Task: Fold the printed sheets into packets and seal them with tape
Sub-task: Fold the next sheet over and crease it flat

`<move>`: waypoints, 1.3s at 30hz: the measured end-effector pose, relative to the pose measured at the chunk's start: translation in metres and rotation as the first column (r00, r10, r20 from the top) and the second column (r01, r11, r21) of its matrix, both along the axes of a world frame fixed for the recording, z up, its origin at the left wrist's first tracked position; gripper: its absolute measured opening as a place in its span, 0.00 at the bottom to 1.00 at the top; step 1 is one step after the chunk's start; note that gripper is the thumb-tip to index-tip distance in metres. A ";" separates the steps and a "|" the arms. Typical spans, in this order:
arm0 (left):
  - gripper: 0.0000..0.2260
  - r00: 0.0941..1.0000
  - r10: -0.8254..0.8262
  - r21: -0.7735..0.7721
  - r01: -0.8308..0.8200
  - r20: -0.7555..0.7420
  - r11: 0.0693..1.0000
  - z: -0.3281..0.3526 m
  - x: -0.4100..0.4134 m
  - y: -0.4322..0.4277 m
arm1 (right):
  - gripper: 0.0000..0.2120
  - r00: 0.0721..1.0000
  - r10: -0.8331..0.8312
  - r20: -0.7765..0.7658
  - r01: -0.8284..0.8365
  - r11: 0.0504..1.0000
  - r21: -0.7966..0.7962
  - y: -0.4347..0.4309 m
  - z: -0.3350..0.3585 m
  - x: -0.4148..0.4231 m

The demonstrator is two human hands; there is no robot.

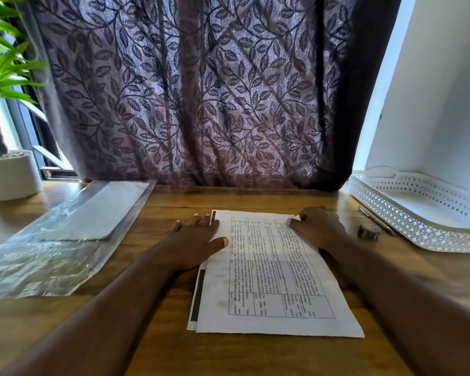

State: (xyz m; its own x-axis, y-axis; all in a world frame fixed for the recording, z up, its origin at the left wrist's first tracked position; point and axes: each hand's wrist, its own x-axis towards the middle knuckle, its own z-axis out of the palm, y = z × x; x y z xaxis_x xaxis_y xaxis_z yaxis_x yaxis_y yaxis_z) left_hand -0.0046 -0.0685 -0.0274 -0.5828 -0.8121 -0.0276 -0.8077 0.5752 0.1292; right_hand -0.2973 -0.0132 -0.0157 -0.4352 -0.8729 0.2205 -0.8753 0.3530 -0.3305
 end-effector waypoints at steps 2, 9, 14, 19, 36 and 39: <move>0.31 1.000 0.000 0.001 0.000 0.008 1.000 0.000 0.000 -0.001 | 0.15 1.000 -0.003 0.024 0.003 1.000 -0.024 0.003 0.001 0.004; 0.31 1.000 -0.001 0.018 0.001 0.018 1.000 0.002 0.000 0.001 | 0.07 0.962 0.015 0.271 0.027 0.988 -0.151 0.009 0.006 0.004; 0.34 0.996 0.014 0.031 -0.012 -0.083 0.999 0.002 -0.001 0.002 | 0.04 0.841 0.194 0.505 -0.002 0.935 -0.354 0.014 0.008 0.001; 0.29 0.761 0.200 0.194 -0.099 -0.618 0.976 0.003 0.006 -0.012 | 0.05 0.619 0.387 0.684 -0.008 0.873 -0.487 0.017 0.012 0.004; 0.07 0.128 0.360 0.379 0.182 -0.924 0.907 0.024 0.008 0.003 | 0.12 0.242 0.545 0.803 -0.095 0.837 -0.539 0.039 0.024 0.017; 0.15 0.075 0.400 0.407 0.172 -0.913 0.897 0.024 0.008 0.005 | 0.15 0.205 0.518 0.830 -0.079 0.854 -0.514 0.041 0.025 0.017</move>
State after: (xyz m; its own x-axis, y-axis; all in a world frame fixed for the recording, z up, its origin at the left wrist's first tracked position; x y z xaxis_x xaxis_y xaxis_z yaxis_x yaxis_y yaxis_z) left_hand 0.0030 -0.0634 -0.0032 -0.2105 -0.9565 0.2017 0.1650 0.1686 0.9718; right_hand -0.2801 0.0278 0.0098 -0.2357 -0.9624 0.1348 0.1148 -0.1653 -0.9795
